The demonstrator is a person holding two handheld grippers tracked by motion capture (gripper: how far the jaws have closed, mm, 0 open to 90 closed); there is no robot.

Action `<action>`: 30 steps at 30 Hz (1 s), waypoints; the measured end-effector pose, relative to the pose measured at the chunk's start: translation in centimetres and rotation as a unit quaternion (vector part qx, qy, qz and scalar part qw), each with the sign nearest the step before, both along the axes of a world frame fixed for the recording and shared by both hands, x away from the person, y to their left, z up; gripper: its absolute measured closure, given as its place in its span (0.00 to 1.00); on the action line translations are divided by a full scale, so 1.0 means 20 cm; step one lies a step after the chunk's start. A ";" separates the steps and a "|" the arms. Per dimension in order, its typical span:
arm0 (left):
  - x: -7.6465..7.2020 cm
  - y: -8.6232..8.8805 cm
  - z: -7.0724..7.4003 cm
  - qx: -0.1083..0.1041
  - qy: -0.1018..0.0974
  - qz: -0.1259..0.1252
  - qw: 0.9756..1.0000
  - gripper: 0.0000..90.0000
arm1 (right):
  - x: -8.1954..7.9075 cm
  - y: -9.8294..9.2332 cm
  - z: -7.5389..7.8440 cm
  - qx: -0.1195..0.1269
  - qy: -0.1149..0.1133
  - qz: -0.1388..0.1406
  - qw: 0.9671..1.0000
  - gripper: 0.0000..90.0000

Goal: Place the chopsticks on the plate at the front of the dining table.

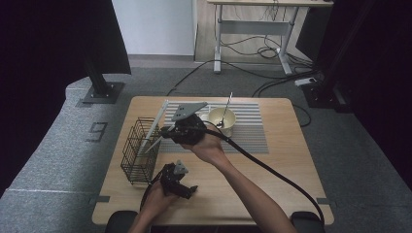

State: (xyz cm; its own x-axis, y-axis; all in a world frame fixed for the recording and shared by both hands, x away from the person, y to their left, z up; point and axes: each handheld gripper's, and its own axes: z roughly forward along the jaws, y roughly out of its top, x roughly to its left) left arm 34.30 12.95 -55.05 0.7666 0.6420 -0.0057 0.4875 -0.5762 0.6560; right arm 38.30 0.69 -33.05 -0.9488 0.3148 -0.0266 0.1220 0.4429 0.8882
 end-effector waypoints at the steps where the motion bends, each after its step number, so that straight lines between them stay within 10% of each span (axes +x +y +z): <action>1: 0.00 0.00 0.00 0.000 0.000 0.000 1.000 0.00 | 0.00 -0.01 0.01 0.001 -0.002 -0.001 1.000 0.92; 19: 0.01 0.00 0.00 0.002 -0.001 -0.002 1.000 0.00 | -0.06 -0.17 0.19 0.012 -0.039 -0.027 0.999 0.92; 30: 0.01 -0.01 0.00 0.000 -0.001 0.001 1.000 0.00 | -0.06 -0.28 0.14 -0.002 -0.043 -0.053 0.998 0.92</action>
